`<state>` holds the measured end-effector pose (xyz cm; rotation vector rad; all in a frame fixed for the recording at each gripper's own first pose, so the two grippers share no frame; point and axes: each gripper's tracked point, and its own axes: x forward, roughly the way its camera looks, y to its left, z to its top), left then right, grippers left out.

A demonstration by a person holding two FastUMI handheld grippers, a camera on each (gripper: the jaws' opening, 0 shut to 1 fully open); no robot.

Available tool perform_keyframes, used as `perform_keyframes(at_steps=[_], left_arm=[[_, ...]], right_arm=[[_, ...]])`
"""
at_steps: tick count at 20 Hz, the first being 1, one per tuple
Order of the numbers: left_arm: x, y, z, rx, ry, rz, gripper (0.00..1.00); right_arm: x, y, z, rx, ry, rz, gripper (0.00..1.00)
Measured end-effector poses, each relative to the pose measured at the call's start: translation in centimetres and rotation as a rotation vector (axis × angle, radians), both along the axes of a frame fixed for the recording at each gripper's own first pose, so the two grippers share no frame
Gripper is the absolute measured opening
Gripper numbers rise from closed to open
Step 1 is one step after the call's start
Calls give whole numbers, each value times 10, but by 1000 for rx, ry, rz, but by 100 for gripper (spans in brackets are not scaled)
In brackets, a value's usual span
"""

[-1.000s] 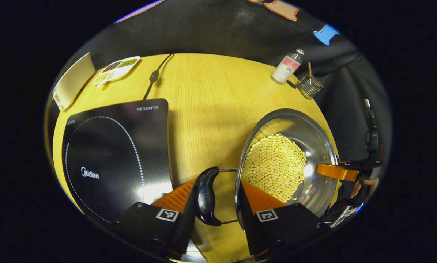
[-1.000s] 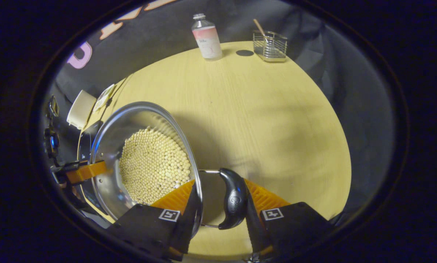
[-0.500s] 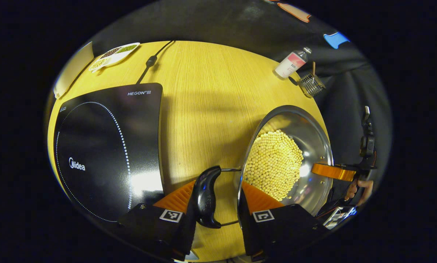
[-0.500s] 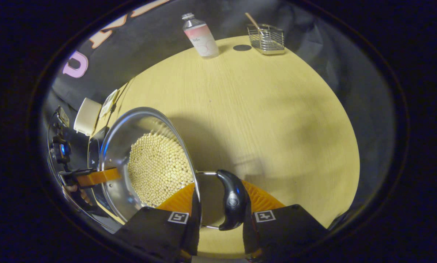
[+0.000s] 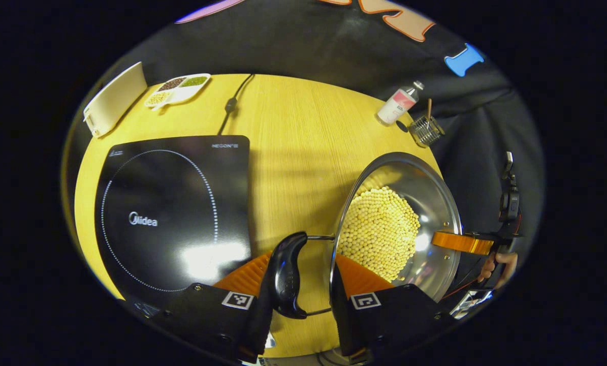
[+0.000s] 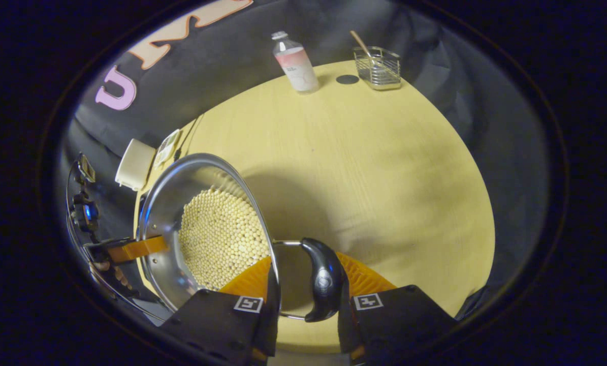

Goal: First push the handle of the pot to place it horizontally, then grasp the pot with both hands and set it on the induction cooktop.

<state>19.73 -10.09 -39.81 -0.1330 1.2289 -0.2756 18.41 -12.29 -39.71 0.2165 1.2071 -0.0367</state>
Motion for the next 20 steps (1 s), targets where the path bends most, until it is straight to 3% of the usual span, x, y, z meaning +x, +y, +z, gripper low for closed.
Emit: perform_keyframes(at_steps=[8,15,16,17,18,19,20], left_arm=[[-15,57,36,23,-35,87,55],[3,136,40,3,-65,50,55],[8,150,41,-2,-64,41,56],[12,164,41,-7,-73,28,55],[16,177,40,-8,-78,13,54],[20,190,39,-9,-82,1,54],[25,204,35,-11,-85,-6,54]], right_arm=[[3,60,18,25,-29,77,42],[-4,139,19,-17,-38,44,42],[-5,153,18,-25,-41,35,49],[-7,168,17,-32,-44,28,49],[-6,181,14,-37,-47,18,42],[-5,192,12,-43,-49,10,50],[-5,204,9,-53,-50,3,50]])
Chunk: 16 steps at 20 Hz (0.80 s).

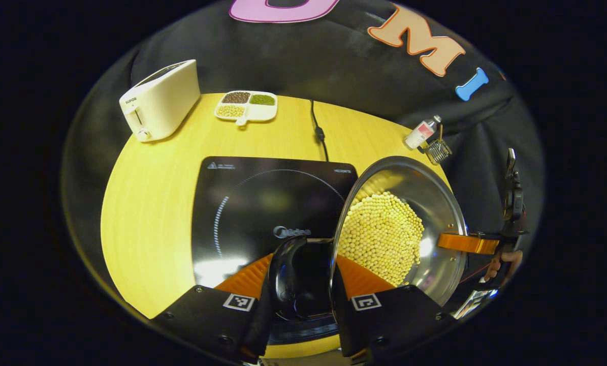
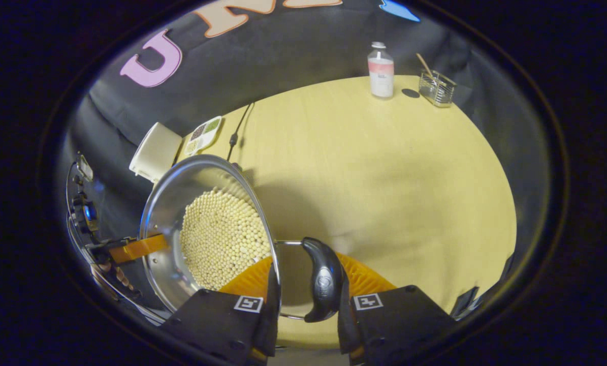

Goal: First push the handle of the pot to place it horizontally, then grasp the pot with both hands and set it on the induction cooktop.

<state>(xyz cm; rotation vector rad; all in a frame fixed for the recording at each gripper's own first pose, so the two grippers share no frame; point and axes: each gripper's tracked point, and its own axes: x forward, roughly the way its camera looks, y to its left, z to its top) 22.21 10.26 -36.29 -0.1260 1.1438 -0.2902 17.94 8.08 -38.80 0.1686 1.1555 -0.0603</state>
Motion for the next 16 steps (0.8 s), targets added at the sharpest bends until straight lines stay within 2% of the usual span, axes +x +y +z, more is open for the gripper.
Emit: perform_keyframes(at_steps=[2,3,4,16], left_arm=[[1,22,-3,-9,25,8,55],[5,30,-3,-16,14,3,55],[9,38,-3,-21,8,3,55],[37,90,-19,0,-15,2,55]], right_arm=[[-2,21,0,-25,5,-2,50],[-1,30,0,-32,1,1,42],[2,38,0,-35,-1,-5,50],[25,87,-18,-48,33,-11,50]])
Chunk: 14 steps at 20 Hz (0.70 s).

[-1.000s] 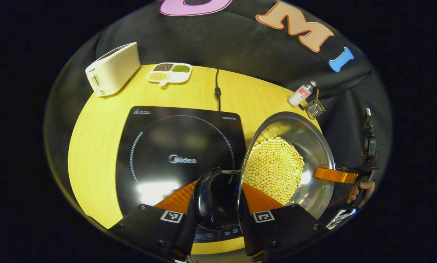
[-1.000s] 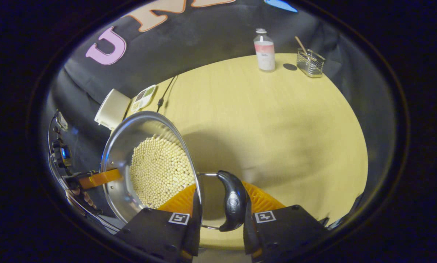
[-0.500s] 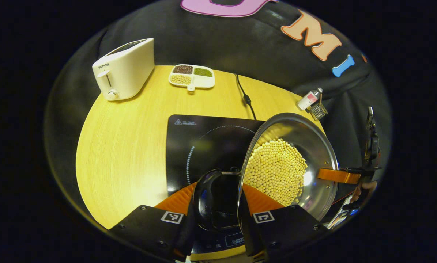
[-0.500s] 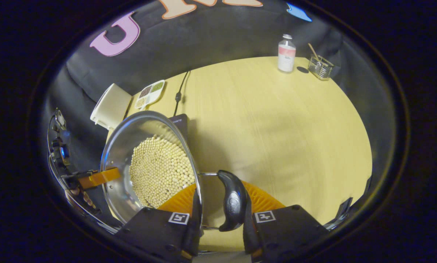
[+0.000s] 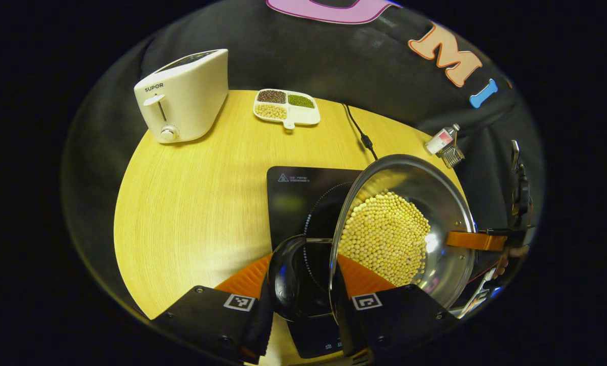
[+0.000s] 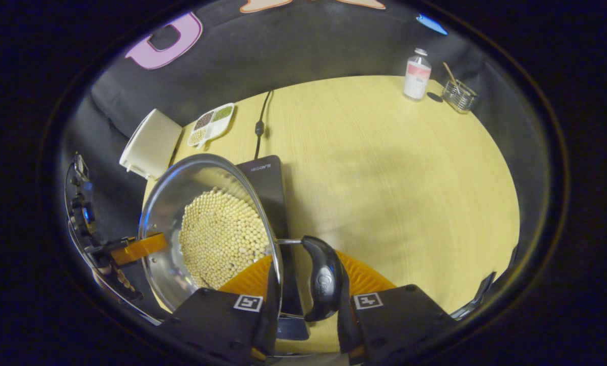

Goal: First push the handle of the pot to place it horizontally, then grasp the pot with both hands and set it on the induction cooktop.

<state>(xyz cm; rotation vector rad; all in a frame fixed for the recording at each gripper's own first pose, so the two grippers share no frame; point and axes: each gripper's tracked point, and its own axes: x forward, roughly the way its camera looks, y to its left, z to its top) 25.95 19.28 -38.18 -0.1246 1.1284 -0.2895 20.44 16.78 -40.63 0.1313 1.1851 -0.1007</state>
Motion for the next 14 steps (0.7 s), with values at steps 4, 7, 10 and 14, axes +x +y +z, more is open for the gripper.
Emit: perform_keyframes(at_steps=[4,7,10,14], left_arm=[[12,11,0,31,-33,-4,54],[17,20,0,70,-61,-4,58],[14,22,3,69,-71,19,63],[9,24,10,93,-108,24,68]], right_arm=[[11,9,-7,18,-6,-12,42],[15,14,-14,23,-15,-22,50],[19,14,-13,24,-46,-33,55],[17,16,-3,52,-79,-44,57]])
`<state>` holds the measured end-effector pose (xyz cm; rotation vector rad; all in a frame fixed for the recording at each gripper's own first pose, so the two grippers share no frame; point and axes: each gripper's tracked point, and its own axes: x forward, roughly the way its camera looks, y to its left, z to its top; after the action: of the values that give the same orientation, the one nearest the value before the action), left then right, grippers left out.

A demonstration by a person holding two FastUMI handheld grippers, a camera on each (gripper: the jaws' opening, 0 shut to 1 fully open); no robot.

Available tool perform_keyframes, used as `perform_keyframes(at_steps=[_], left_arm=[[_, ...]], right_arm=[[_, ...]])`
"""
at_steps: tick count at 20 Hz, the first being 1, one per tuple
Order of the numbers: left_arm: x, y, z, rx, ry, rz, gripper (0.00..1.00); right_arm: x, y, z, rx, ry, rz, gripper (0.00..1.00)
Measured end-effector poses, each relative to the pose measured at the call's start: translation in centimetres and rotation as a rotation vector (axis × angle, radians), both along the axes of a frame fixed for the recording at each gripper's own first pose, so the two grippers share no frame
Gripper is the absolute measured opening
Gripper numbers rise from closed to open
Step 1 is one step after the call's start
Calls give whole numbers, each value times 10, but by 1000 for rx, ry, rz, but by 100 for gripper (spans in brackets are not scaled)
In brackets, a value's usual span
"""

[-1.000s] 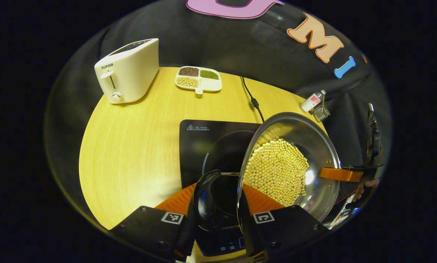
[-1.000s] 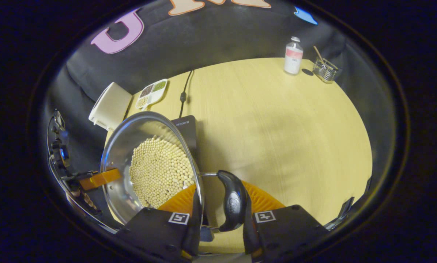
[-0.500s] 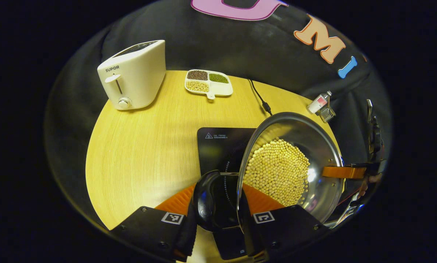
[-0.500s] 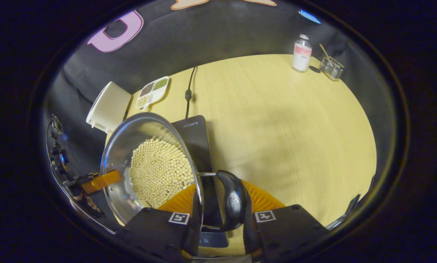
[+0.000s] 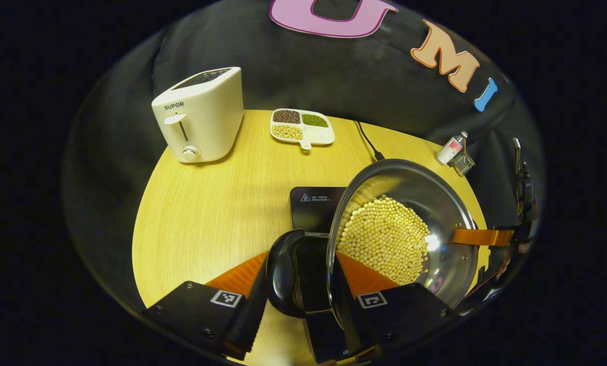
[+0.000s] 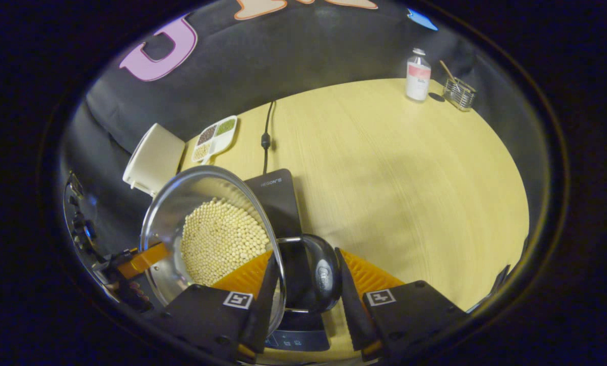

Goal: First push the handle of the pot to place it horizontally, then grasp the pot with both hands and set it on the induction cooktop.

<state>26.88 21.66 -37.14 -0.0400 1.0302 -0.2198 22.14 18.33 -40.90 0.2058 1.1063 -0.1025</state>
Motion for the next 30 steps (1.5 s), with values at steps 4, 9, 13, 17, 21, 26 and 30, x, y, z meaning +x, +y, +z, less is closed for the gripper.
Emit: perform_keyframes(at_steps=[4,9,13,17,21,26,30], left_arm=[[7,8,13,51,-70,10,83],[9,13,44,97,-182,35,86],[-8,5,78,121,-259,58,86],[-36,-20,117,127,-335,115,89],[-79,-70,153,130,-408,163,86],[-132,-146,227,175,-592,127,85],[-157,-203,286,197,-760,101,85]], right_arm=[[-2,-4,12,0,-34,7,59],[-10,-13,37,5,-107,31,77],[-17,-23,65,45,-193,52,94],[-30,-46,97,87,-280,100,93],[-53,-84,139,110,-386,143,92],[-76,-128,203,114,-608,172,92],[-98,-165,249,62,-794,170,91]])
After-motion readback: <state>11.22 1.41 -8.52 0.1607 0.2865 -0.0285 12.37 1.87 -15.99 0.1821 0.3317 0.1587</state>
